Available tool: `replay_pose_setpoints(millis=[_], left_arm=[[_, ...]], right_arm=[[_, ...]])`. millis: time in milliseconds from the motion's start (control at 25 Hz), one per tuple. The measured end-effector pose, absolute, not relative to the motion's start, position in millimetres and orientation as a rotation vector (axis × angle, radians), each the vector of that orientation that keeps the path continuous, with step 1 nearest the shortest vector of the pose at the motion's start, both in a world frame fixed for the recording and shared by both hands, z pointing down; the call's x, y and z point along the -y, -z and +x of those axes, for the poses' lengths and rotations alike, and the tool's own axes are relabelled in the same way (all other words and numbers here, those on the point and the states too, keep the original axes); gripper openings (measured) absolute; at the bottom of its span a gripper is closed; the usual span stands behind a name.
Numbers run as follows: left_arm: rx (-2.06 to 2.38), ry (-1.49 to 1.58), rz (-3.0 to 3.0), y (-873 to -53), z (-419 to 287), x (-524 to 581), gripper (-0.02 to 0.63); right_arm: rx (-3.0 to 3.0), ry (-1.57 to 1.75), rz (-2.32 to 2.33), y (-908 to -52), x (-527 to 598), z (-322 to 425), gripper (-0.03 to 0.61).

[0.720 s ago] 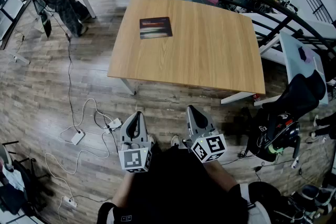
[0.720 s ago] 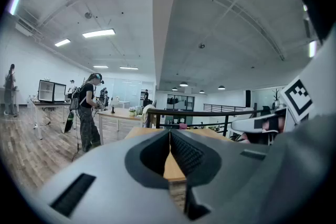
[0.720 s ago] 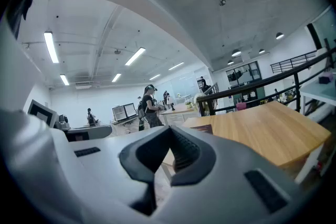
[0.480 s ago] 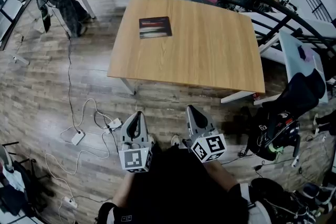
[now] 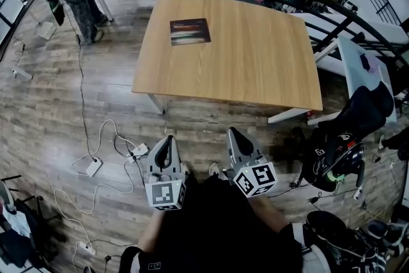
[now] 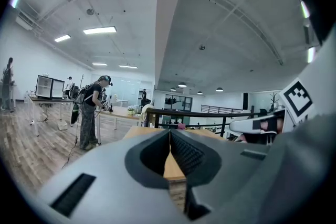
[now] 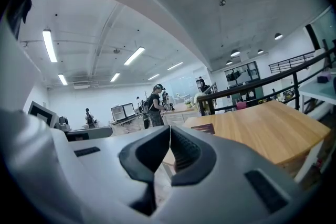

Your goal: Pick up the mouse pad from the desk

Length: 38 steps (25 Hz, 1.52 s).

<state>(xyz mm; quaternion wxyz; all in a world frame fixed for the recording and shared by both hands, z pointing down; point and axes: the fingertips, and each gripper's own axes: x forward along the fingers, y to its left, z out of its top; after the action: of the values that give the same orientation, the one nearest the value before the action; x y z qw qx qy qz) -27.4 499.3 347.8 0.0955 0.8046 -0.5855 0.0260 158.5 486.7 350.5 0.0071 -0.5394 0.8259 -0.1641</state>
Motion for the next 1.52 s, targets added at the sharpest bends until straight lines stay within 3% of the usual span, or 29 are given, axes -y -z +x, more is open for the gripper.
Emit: replay_pose_setpoints(millis=[640,1520], left_arm=[[1.609,-0.073,2.462,-356.5,-72.7,-473.0,0.023],[1.660,-0.151,2.429,-361.4,-28.3,-301.7,0.023]], right_arm=[[-2.512,0.462,-1.799,-351.2,-470.5,113.2,0.031],[-2.593,0.550,-1.698,-373.7,-293.8,138.9,0.031]])
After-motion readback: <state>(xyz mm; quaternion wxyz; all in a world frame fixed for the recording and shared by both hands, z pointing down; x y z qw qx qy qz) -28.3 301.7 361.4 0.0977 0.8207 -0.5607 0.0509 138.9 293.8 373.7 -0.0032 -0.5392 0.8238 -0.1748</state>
